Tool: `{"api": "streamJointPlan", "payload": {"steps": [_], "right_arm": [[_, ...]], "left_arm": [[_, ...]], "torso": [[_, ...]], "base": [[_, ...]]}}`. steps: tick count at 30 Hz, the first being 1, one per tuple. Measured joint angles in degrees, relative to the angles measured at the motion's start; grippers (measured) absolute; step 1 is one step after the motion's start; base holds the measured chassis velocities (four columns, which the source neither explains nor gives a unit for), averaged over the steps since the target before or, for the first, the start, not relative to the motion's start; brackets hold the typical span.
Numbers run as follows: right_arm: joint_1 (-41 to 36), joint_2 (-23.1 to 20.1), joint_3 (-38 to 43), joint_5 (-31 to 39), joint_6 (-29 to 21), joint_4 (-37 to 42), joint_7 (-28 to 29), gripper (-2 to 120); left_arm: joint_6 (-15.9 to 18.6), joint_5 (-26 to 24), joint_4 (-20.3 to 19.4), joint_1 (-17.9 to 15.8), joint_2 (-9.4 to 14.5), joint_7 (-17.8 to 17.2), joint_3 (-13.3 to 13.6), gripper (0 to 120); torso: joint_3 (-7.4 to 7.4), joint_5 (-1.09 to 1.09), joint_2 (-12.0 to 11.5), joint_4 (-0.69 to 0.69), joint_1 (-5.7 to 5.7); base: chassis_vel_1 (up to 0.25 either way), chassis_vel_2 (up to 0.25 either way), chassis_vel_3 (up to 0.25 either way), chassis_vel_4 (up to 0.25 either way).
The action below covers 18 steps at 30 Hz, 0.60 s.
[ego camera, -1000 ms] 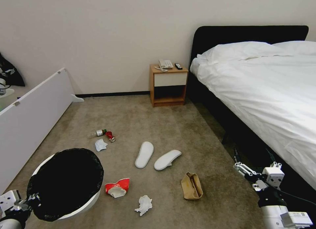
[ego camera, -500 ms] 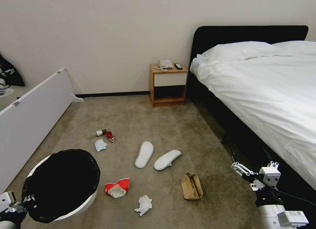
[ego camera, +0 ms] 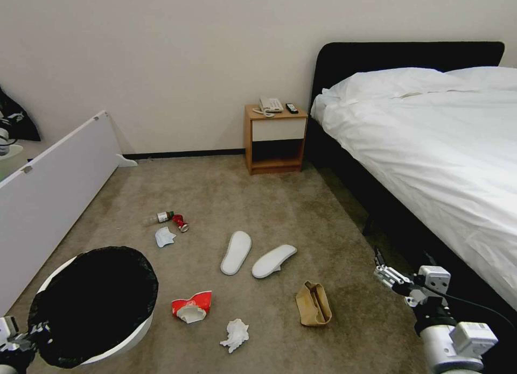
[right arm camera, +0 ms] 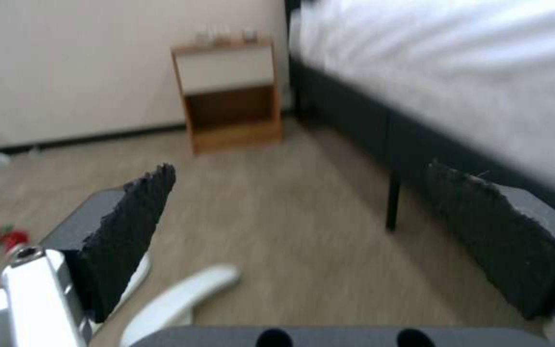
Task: Pick up the trash bin and place the garbage on the floor into it.
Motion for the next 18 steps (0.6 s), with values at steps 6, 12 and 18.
{"api": "streamJointPlan", "payload": {"steps": [6,12,18], "right_arm": [[2.1,-3.72,-0.14,7.63,-13.02,-0.64,5.49,100],[6.01,-9.31,-0.17,12.23,-24.88,-8.19,8.04,100],[7.88,-11.03,-1.31,12.64,-27.93,-14.59,8.26,100]], "left_arm": [[0.0,0.72,0.06,0.1,-0.24,0.27,0.51,2],[0.0,1.87,0.06,0.33,-1.02,0.57,0.76,2],[-0.01,2.87,0.23,0.33,-1.71,0.79,1.0,2]], "torso": [[0.0,0.0,0.0,0.0,0.0],[0.0,0.01,0.0,0.0,0.0],[0.0,0.0,0.0,0.0,0.0]], "base": [[0.0,0.0,0.0,0.0],[0.0,0.0,0.0,0.0],[0.0,0.0,0.0,0.0]]}}
